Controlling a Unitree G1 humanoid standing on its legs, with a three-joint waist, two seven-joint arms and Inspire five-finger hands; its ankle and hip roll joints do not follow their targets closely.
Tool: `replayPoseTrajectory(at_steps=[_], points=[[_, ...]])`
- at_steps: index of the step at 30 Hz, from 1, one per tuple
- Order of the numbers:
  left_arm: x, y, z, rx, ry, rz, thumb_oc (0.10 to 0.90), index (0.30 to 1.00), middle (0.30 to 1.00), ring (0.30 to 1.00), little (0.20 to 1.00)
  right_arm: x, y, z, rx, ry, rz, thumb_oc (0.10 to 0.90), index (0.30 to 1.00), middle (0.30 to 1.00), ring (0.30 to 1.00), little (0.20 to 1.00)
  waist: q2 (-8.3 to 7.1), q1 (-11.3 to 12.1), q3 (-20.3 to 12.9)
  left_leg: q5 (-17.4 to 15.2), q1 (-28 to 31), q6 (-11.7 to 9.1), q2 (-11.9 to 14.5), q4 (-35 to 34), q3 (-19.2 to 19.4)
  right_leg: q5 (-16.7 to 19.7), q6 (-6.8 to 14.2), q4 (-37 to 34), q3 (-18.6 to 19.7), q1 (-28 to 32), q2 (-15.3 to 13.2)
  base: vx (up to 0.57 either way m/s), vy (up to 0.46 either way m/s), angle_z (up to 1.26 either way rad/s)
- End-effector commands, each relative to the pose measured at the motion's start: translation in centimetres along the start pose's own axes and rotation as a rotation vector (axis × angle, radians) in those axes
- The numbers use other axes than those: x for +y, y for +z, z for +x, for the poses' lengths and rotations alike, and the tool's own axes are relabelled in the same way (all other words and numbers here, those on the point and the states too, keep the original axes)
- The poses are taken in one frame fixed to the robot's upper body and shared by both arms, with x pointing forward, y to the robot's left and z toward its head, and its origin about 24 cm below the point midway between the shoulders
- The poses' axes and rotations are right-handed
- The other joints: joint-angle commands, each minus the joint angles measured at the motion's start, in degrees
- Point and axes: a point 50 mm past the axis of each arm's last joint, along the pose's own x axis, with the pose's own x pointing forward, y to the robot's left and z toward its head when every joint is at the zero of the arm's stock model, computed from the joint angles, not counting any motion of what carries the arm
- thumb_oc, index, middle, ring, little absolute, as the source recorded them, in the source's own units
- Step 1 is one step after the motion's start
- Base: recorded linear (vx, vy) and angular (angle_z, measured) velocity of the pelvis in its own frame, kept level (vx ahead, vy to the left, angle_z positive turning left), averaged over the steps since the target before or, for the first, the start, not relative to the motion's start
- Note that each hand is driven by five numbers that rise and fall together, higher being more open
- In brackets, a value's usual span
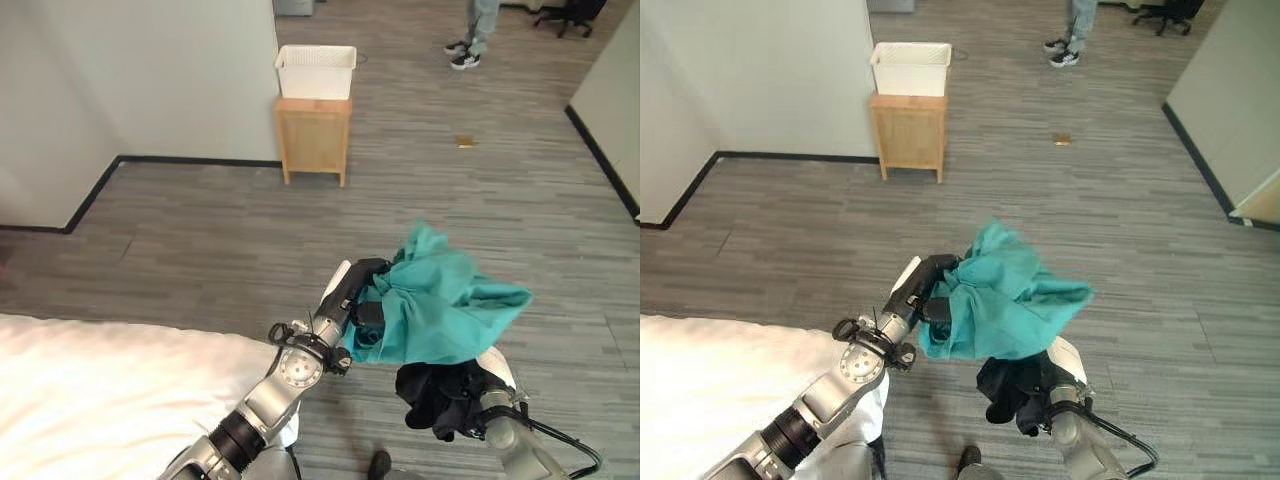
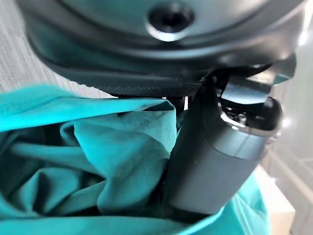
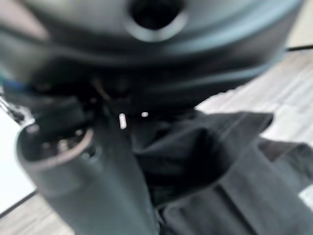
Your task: Pick up bed clothes into laundry basket.
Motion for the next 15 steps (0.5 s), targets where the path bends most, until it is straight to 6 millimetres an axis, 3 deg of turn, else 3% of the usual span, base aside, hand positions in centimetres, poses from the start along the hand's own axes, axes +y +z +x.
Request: replayPoseTrajectory(at_steps=[1, 2, 6, 8, 10, 13, 15], points=[[-1.1, 6.7, 1.3, -0.344, -0.026, -0.032, 0.400, 0.300, 0.300, 0.300, 0.300, -6.1, 2.0, 1.9, -0.130, -0.241, -0.001, 0.400, 0.300, 0.300, 0.300, 0.300, 1.78, 1.5, -3.8, 0.2, -1.0, -2.7, 3.9, -1.7, 5.2, -10.6, 1.2, 0.2, -4.2, 3.3, 1.4, 0.05, 0.041, 0.19], [-0.6, 5.5, 0.9, -0.298, -0.015, -0.027, 0.400, 0.300, 0.300, 0.300, 0.300, -5.9, 2.0, 1.7, -0.141, -0.228, -0.015, 0.400, 0.300, 0.300, 0.300, 0.300, 1.81, 1.5, -4.2, 0.3, -0.2, -2.7, 3.5, -2.5, 5.8, -10.8, 1.4, 0.2, -4.4, 3.2, 1.2, 0.04, 0.024, 0.18], [-0.7, 5.8, 1.0, -0.317, -0.007, -0.003, 0.400, 0.300, 0.300, 0.300, 0.300, -5.9, 2.8, 1.9, -0.167, -0.234, -0.034, 0.400, 0.300, 0.300, 0.300, 0.300, 1.54, 2.1, -4.2, 1.2, -2.7, -3.3, 3.4, -0.7, 6.2, -10.9, 1.9, 0.2, -5.0, 3.2, 0.2, 0.01, 0.014, 0.11], [-1.4, 5.7, 1.2, -0.310, -0.031, -0.004, 0.400, 0.300, 0.300, 0.300, 0.300, -5.9, 3.3, 2.1, -0.182, -0.232, -0.038, 0.400, 0.300, 0.300, 0.300, 0.300, 2.09, 1.7, -5.2, 1.7, -0.5, -2.3, 1.7, -7.5, 6.1, -10.8, 2.9, 0.2, -5.2, 2.2, 0.8, 0.06, 0.030, 0.14], [-1.7, 5.7, 1.3, -0.306, -0.043, -0.009, 0.400, 0.300, 0.300, 0.300, 0.300, -5.9, 3.3, 2.1, -0.183, -0.230, -0.041, 0.400, 0.300, 0.300, 0.300, 0.300, 2.07, 1.5, -5.6, 1.8, 0.1, -2.2, 1.4, -8.3, 6.2, -11.1, 3.0, 0.2, -5.1, 2.0, 0.9, 0.07, -0.005, 0.18], [-2.4, 6.0, 1.2, -0.312, -0.078, -0.031, 0.400, 0.300, 0.300, 0.300, 0.300, -5.7, 3.4, 2.0, -0.189, -0.223, -0.043, 0.400, 0.300, 0.300, 0.300, 0.300, 2.06, 0.9, -5.2, 1.2, -0.8, -2.3, 2.0, -5.3, 6.2, -11.5, 2.7, 0.2, -4.9, 1.9, 1.2, 0.03, -0.025, 0.03], [-2.6, 6.1, 1.2, -0.312, -0.093, -0.042, 0.400, 0.300, 0.300, 0.300, 0.300, -6.0, 3.3, 1.9, -0.186, -0.235, -0.033, 0.400, 0.300, 0.300, 0.300, 0.300, 2.26, 0.8, -4.0, 3.6, -4.5, -5.0, 5.3, 4.1, 3.8, -12.0, 1.5, 0.2, -4.6, 2.0, 2.1, 0.01, -0.080, 0.03]])
